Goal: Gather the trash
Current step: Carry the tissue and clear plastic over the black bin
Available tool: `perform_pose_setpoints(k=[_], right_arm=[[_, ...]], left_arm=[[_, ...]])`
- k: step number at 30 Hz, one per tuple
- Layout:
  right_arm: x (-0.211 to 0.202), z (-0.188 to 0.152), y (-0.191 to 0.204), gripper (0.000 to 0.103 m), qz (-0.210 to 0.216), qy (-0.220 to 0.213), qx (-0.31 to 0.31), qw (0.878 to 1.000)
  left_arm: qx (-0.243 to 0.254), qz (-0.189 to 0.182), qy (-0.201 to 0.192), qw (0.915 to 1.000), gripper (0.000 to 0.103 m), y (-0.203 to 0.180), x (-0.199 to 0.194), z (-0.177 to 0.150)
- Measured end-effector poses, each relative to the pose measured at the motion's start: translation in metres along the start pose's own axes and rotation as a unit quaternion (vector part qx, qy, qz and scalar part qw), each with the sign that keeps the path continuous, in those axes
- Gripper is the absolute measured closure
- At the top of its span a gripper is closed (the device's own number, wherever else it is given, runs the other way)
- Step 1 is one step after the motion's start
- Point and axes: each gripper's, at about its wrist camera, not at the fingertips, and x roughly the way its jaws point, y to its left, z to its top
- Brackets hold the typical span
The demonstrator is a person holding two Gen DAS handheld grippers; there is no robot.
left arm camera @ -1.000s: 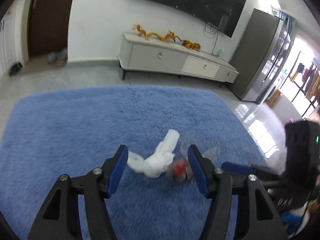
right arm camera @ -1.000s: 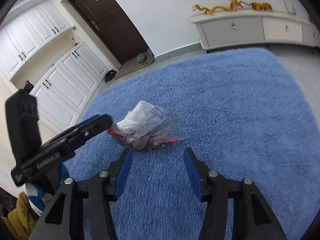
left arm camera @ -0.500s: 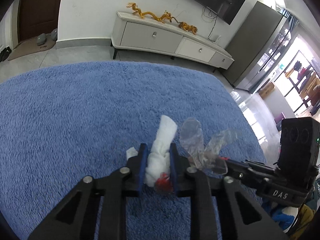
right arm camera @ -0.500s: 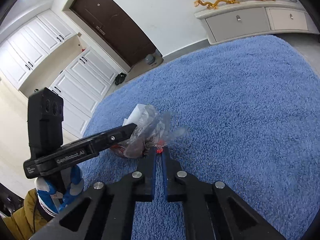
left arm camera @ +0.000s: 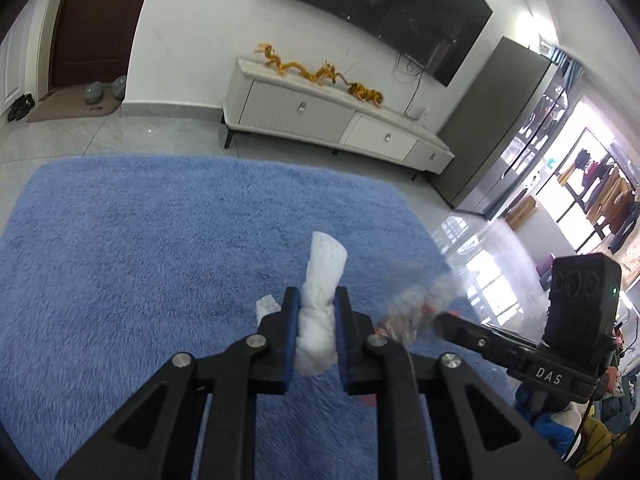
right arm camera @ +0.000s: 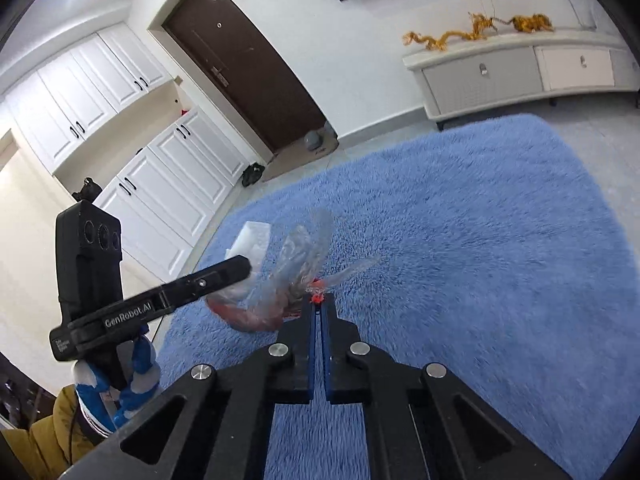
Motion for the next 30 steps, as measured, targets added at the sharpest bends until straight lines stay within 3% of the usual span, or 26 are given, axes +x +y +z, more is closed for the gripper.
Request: perform_pose_setpoints(k=[8,15,22,25,30], right_arm=[[-0.096,-0.017,-0.01,0.1,-0.049,-0.055,0.006,0.997],[-0.198,-0.056,-0.055,0.1,-0.135,-0.111,0.051,0.983],[-0.276,-0.109,-0.113,0.1,-0.286,-0.125,0.089,0.946],[-0.296,-0.128,-0.142,0.1,-0.328,-0.123,0.114,0.93],[-0.313,-0.157,-0.191,0.1,-0.363,-0.114,0.153,0.912]], left_arm=[[0.034,-0.012,-0.014,0.9993,0.087,-0.054,-0.035,-0.007],[0.092,-0.064,0.009,0.9937,0.088,-0.15,-0.022,-0.022],[0.16,-0.136,0.072,0.9751,0.087,-0.276,0.031,-0.058],[0.188,-0.161,0.108,0.9628,0.087,-0.329,0.063,-0.082],[0.215,-0.165,0.168,0.9478,0.087,-0.392,0.118,-0.12]])
